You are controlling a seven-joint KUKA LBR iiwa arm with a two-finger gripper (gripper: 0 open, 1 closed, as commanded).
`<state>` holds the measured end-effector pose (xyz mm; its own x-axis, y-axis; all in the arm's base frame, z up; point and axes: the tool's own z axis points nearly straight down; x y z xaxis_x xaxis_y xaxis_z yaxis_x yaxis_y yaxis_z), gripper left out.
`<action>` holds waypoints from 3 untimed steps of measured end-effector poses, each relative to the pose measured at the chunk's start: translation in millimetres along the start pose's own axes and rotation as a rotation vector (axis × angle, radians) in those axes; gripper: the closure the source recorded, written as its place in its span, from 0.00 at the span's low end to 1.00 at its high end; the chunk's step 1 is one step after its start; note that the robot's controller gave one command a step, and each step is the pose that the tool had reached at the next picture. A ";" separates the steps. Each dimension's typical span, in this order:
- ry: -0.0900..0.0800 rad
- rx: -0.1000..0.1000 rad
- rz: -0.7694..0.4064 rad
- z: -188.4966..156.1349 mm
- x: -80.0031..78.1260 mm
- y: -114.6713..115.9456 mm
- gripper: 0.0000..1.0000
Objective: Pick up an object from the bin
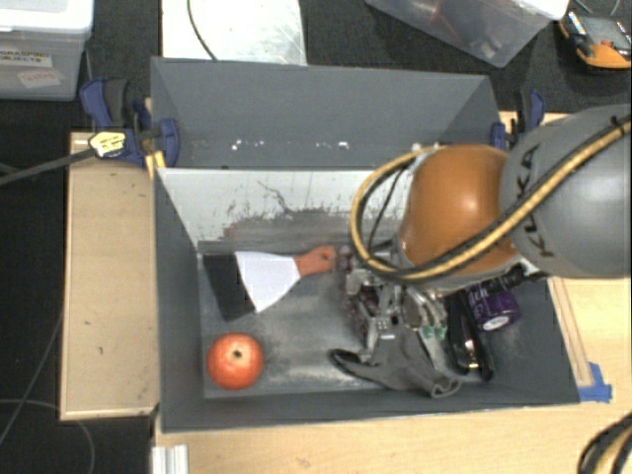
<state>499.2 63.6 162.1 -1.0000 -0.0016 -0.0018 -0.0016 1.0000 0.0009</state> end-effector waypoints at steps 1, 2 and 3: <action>-0.004 -0.001 -0.166 91.0 16.2 -49.3 0.00; -0.013 -0.003 -0.262 91.6 10.9 -59.6 0.00; -0.005 -0.004 0.072 91.5 -9.6 -86.8 0.00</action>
Offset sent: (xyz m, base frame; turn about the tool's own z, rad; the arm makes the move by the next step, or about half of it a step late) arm -0.0110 -0.0604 -0.0921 -0.2648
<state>509.1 -23.1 70.6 -0.9975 0.0703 -0.0070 0.0703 0.9975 0.0048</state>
